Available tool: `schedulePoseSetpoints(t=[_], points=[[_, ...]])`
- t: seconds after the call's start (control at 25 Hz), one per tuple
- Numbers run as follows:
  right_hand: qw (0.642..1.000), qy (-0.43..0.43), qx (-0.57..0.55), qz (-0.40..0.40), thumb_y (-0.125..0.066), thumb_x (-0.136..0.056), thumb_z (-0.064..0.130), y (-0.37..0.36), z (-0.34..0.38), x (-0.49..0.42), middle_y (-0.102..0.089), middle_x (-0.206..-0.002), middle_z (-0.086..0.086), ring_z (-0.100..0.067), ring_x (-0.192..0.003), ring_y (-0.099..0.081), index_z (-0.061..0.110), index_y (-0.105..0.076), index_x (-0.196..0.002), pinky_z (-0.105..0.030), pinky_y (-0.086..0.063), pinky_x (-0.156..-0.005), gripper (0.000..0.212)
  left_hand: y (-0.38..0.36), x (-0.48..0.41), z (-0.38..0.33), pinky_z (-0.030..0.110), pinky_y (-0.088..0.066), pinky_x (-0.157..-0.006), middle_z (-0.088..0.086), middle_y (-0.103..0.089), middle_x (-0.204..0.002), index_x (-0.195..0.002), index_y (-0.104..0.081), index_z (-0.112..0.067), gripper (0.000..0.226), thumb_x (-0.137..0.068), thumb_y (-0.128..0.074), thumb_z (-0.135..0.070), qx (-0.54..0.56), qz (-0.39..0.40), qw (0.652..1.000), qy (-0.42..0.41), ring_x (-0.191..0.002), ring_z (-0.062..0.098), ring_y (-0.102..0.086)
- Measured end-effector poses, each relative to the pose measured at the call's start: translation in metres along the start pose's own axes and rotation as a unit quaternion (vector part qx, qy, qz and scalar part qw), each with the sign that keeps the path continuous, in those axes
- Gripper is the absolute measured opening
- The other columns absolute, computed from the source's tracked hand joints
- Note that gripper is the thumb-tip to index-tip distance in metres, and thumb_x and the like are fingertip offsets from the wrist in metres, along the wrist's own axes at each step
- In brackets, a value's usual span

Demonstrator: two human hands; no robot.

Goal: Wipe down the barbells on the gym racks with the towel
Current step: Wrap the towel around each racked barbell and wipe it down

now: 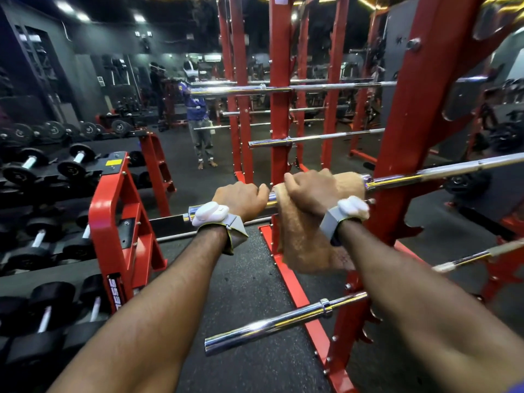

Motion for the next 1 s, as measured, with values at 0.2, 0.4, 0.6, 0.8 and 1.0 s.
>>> schedulePoseSetpoints(t=[0.2,0.4,0.6,0.8,1.0], points=[[0.984,0.062,0.013,-0.167,-0.038,-0.096,0.04,0.004,0.021,0.03,-0.069,-0.079,0.002,-0.026,-0.077,-0.062,0.022,-0.064,-0.078,-0.041,-0.036,-0.078,0.036,-0.008,-0.006,-0.001,0.038,-0.033,-0.072,0.011,-0.067,-0.113,-0.095,-0.06,-0.019,0.046,-0.098,-0.02,-0.043,0.006,0.001,1.0,-0.03,-0.103,0.035,-0.061],[0.984,0.121,-0.028,-0.13,-0.031,-0.096,0.049,0.008,-0.023,0.028,-0.068,-0.094,0.001,-0.025,-0.089,-0.059,0.023,-0.063,-0.097,-0.041,-0.035,-0.086,0.041,-0.012,-0.008,0.007,0.038,-0.038,-0.072,0.012,-0.066,-0.108,-0.096,-0.06,-0.019,0.054,-0.096,-0.016,-0.051,0.005,0.008,0.999,-0.035,-0.099,0.035,-0.061],[0.984,0.122,-0.042,-0.124,-0.028,-0.095,0.05,0.009,-0.077,0.023,-0.068,-0.101,-0.001,-0.027,-0.095,-0.059,0.022,-0.063,-0.104,-0.042,-0.037,-0.09,0.045,-0.012,-0.016,0.005,0.039,-0.04,-0.091,0.012,-0.063,-0.12,-0.109,-0.066,-0.019,0.056,-0.099,-0.021,-0.051,0.035,0.065,0.997,-0.016,-0.111,0.033,-0.057],[0.984,0.137,0.02,-0.116,-0.028,-0.096,0.051,0.01,-0.107,0.01,-0.07,-0.089,-0.002,-0.029,-0.084,-0.061,0.021,-0.062,-0.089,-0.041,-0.04,-0.082,0.046,-0.006,-0.034,-0.058,0.035,-0.044,-0.084,0.007,-0.066,-0.106,-0.099,-0.068,-0.02,0.053,-0.098,-0.032,-0.058,0.112,0.1,0.987,-0.059,-0.098,0.027,-0.059],[0.984,0.086,-0.146,0.061,-0.036,-0.096,0.057,-0.009,-0.153,-0.035,-0.069,-0.085,-0.002,-0.028,-0.087,-0.062,0.02,-0.056,-0.07,-0.041,-0.045,-0.074,0.05,-0.022,-0.073,-0.121,0.036,-0.045,-0.098,0.011,-0.06,-0.128,-0.114,-0.064,-0.022,0.062,-0.09,-0.031,-0.068,0.164,0.16,0.973,-0.033,-0.116,0.032,-0.055]])
Point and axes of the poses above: each hand's wrist, its own x-axis away from the middle knuckle, its own y-axis out of the back of the hand, z = x × y, the point moved 8 cm from there along -x, towards the middle knuckle
